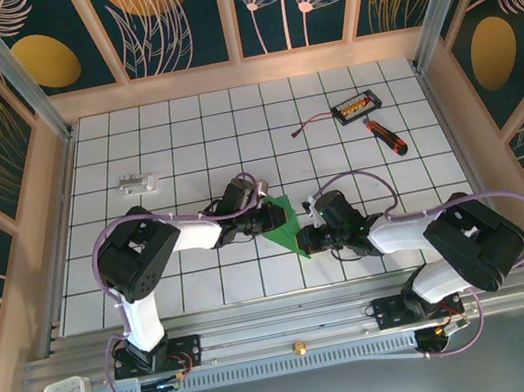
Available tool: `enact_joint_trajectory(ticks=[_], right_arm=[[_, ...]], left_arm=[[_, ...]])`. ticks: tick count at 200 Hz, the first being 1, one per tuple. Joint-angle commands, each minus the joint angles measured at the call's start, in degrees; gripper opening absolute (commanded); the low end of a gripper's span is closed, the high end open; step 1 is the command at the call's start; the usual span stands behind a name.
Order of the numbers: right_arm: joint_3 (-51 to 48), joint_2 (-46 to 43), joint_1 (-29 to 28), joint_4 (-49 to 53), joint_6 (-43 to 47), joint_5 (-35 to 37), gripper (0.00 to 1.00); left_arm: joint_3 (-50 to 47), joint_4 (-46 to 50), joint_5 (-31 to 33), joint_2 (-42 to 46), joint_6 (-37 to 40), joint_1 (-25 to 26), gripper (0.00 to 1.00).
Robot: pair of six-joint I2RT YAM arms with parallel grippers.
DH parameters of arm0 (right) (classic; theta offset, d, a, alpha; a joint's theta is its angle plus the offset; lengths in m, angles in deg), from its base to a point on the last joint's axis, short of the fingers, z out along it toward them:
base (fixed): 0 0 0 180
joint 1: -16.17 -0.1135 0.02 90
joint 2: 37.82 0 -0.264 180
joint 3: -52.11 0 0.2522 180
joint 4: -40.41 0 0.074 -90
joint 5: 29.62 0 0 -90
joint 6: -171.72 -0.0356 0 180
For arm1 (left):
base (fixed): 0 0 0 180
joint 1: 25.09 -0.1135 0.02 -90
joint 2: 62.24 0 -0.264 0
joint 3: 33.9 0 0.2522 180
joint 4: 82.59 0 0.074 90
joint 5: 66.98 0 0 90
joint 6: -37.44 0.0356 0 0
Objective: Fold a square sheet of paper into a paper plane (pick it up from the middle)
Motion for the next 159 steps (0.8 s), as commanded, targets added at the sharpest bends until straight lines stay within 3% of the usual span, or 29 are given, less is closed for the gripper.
enact_joint_trajectory(ticks=[1,84,159], right_arm=[[0.6,0.9,0.3,-0.2,1.2,-0.1,0.04],[0.0,0.9,0.4,-0.8,1.0,-0.1,0.04],[0.0,0.9,0.4,-0.7,0.9,0.0,0.04]], left_arm=[[-0.9,5.2,2.0,1.1,1.4,-0.7,0.22],[-2.2,2.5,-1.2,5.2,0.2,-0.6,0.29],[-3.0,-6.9,-7.3,4.9,-2.4,0.9,0.3]])
